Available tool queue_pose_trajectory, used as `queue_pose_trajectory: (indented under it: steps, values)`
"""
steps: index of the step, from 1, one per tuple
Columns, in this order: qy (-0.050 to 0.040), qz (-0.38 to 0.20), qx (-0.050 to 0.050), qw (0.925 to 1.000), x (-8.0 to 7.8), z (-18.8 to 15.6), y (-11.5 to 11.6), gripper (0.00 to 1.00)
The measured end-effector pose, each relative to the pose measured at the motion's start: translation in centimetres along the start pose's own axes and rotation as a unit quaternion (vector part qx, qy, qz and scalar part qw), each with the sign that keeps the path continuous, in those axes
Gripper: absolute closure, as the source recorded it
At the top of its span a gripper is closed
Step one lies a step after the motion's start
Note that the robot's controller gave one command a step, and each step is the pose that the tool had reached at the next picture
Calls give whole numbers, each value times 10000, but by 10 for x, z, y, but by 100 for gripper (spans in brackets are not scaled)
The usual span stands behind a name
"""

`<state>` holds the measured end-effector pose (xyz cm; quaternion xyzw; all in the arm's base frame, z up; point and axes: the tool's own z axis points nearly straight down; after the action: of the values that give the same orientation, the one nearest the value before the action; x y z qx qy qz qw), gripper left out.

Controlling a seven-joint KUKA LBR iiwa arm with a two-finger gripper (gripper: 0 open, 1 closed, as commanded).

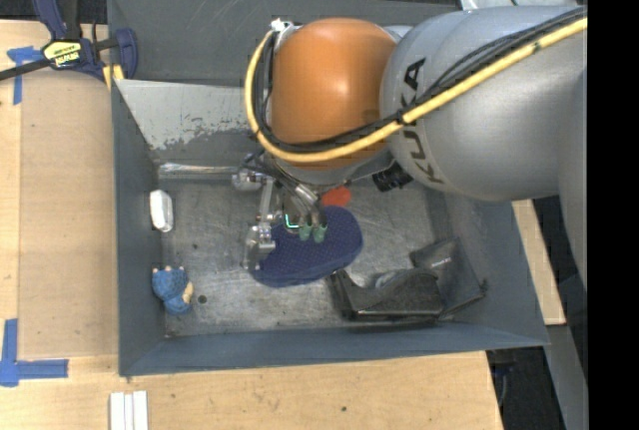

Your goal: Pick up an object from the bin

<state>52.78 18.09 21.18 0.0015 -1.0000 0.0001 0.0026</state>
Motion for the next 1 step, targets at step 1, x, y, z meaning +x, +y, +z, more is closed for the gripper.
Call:
queue_pose_trajectory:
  steps: [1]
  values:
    - [-24,-445,19,9990,29,3,-138,0]
